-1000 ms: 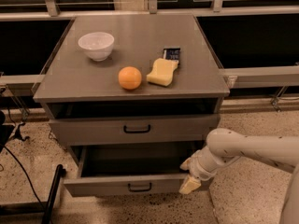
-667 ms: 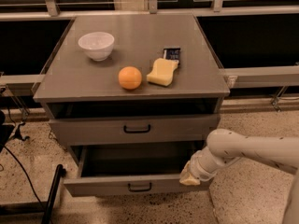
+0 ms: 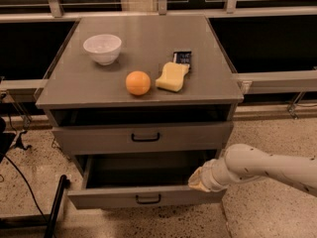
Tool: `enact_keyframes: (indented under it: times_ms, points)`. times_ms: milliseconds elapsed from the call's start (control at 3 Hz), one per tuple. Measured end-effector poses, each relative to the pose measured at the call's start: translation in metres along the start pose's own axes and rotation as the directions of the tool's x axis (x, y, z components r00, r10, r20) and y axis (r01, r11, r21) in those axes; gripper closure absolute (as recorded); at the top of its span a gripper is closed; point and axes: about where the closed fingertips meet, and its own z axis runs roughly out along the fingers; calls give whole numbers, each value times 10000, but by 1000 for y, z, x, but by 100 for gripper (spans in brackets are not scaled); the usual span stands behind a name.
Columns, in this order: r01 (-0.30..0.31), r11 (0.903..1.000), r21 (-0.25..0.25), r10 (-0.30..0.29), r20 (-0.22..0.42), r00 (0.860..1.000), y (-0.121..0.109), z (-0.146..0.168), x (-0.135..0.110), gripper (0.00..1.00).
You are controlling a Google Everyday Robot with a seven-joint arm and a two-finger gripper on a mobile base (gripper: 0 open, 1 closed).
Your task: Open middle drawer
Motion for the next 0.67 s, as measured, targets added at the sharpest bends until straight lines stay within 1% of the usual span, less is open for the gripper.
enact_keyframes:
  times_ms: [333,667]
  points:
    - [427,9973,603,-461,567,9973,-11,7,-9,100]
    - [749,9934,868,-836,1016,9913,-26,24,-18,100]
